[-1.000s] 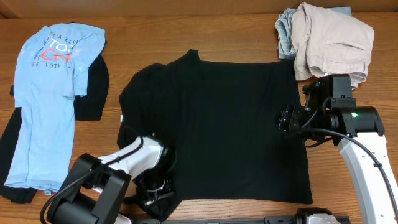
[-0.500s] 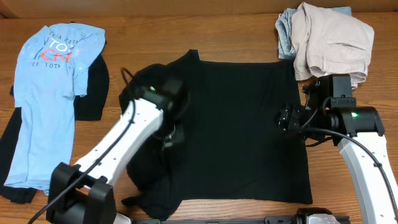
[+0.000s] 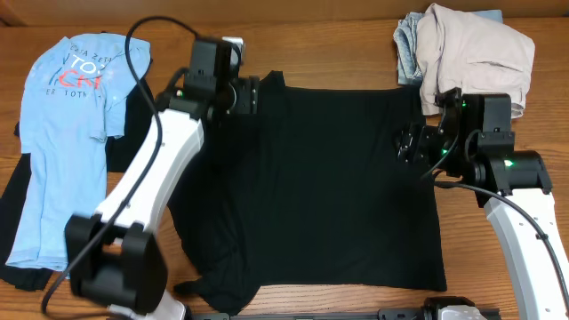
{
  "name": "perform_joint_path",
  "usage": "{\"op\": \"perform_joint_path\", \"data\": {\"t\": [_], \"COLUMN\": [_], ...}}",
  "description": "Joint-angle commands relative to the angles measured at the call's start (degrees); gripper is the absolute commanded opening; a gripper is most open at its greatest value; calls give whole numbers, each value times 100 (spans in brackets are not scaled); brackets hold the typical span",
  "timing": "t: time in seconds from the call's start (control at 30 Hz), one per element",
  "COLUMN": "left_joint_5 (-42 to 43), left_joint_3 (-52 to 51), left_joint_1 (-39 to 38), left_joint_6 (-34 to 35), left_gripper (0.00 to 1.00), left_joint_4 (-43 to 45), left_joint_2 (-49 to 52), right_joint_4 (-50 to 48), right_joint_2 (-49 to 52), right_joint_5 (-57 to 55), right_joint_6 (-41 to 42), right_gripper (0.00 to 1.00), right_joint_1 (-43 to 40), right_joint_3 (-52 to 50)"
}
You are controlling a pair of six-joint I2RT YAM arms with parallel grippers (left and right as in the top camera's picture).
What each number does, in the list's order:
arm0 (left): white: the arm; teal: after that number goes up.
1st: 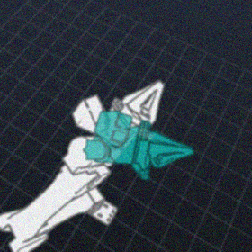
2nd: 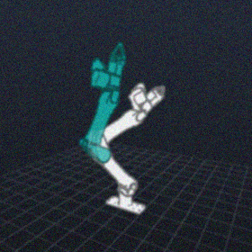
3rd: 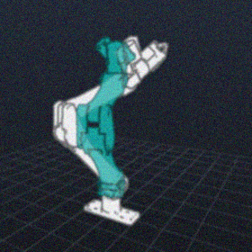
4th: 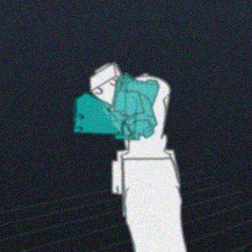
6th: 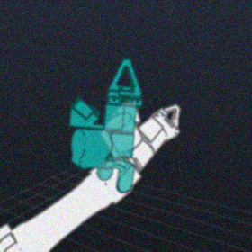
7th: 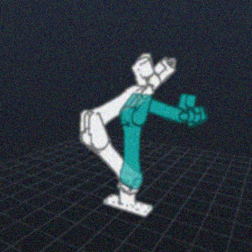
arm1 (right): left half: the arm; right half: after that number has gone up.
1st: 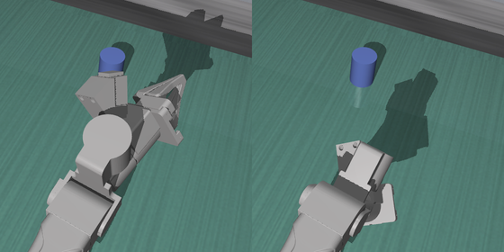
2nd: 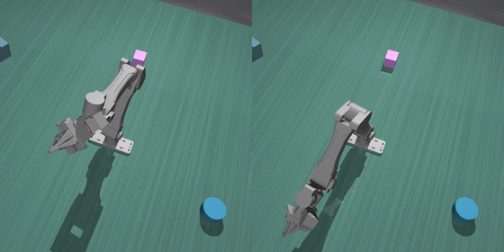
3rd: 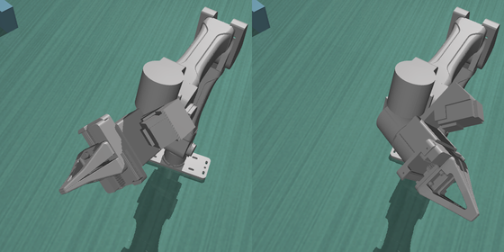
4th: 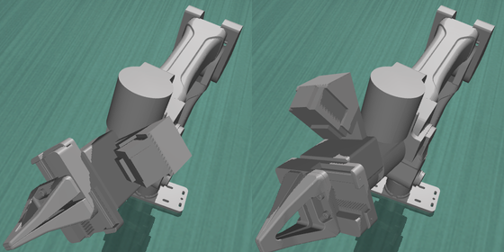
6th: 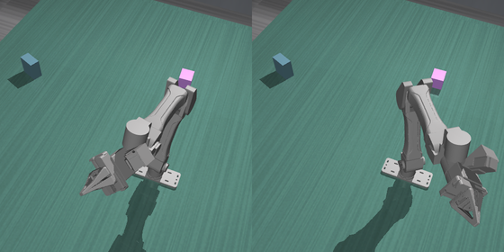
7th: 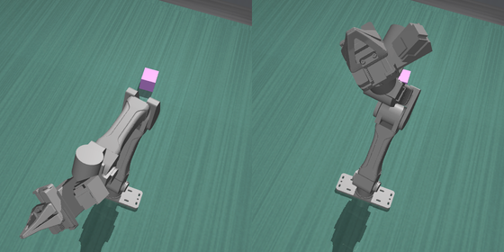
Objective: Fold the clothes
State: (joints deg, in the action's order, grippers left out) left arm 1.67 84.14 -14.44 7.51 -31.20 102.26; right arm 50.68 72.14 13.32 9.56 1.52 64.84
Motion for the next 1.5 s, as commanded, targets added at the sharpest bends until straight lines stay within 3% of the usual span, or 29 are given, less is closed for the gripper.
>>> {"op": "perform_joint_path", "data": {"t": [0.0,0.27,0.5,0.83,1.2,1.47], "left_joint_5": [24,-236,-267,-317,-295,415], "left_joint_3": [503,1351,1364,1355,1370,2874], "left_joint_1": [55,55,33,-286,-590,-586], "left_joint_6": [-739,-909,-898,-831,-450,-535], "left_gripper": [72,72,70,61,66,69], "left_joint_4": [20,155,35,-1200,-2516,-4419], "left_joint_2": [721,2050,2387,2798,3010,2992], "right_joint_4": [-46,216,299,299,413,317], "right_joint_2": [-109,-109,-109,-109,-109,-61], "right_joint_5": [50,48,48,42,22,24], "right_joint_6": [-98,-85,-85,-87,-109,-107], "right_gripper": [80,80,80,82,84,84], "right_joint_1": [116,179,179,179,179,179], "right_joint_3": [205,203,203,201,199,199]}}
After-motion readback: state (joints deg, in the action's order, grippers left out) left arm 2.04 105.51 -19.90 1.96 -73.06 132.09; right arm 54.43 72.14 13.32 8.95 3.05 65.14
